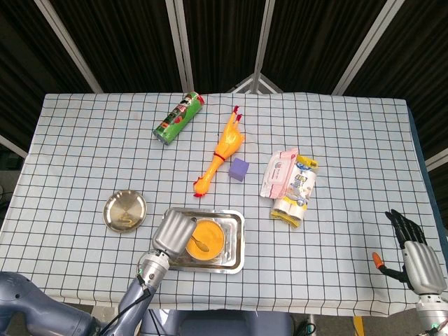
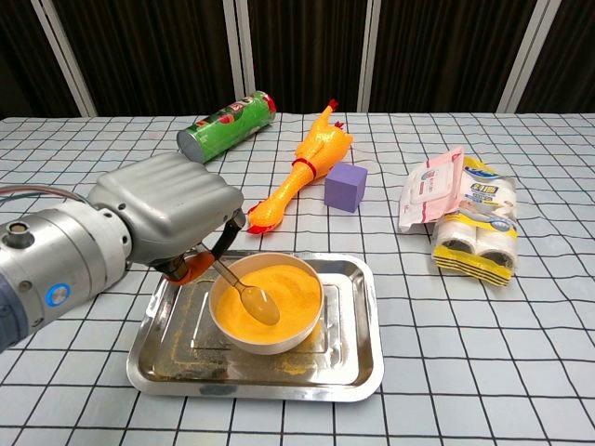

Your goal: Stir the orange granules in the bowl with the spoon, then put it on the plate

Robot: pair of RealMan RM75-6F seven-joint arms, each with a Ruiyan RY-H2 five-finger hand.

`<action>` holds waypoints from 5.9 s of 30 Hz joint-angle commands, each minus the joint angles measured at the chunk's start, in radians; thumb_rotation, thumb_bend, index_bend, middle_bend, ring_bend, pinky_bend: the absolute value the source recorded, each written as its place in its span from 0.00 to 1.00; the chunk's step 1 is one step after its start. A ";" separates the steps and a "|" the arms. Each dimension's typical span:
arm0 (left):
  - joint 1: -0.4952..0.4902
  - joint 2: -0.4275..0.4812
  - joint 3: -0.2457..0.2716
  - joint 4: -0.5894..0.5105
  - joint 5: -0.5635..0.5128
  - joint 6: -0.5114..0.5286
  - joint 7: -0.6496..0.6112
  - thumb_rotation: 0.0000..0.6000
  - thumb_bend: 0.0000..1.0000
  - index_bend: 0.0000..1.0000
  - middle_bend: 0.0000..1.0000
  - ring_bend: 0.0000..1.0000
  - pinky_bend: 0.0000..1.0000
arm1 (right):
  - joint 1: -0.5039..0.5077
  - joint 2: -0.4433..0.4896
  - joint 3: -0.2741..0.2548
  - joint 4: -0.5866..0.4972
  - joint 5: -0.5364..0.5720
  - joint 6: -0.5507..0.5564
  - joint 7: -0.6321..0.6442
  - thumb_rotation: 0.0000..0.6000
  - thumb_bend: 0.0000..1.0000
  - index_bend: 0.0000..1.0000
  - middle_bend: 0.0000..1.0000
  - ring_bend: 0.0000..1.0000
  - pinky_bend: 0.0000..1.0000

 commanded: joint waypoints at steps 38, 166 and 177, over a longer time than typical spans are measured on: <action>-0.019 -0.022 -0.080 0.142 0.006 -0.018 -0.042 1.00 0.77 0.83 1.00 1.00 0.99 | -0.001 0.006 0.000 -0.009 0.005 -0.006 0.018 1.00 0.40 0.00 0.00 0.00 0.00; 0.115 -0.089 -0.043 0.246 0.185 -0.052 -0.069 1.00 0.77 0.84 1.00 1.00 0.99 | 0.004 0.022 -0.005 -0.033 0.018 -0.035 0.041 1.00 0.40 0.00 0.00 0.00 0.00; 0.129 -0.059 -0.047 0.185 0.198 -0.060 -0.120 1.00 0.77 0.84 1.00 1.00 0.99 | 0.004 0.022 -0.004 -0.034 0.018 -0.033 0.040 1.00 0.41 0.00 0.00 0.00 0.00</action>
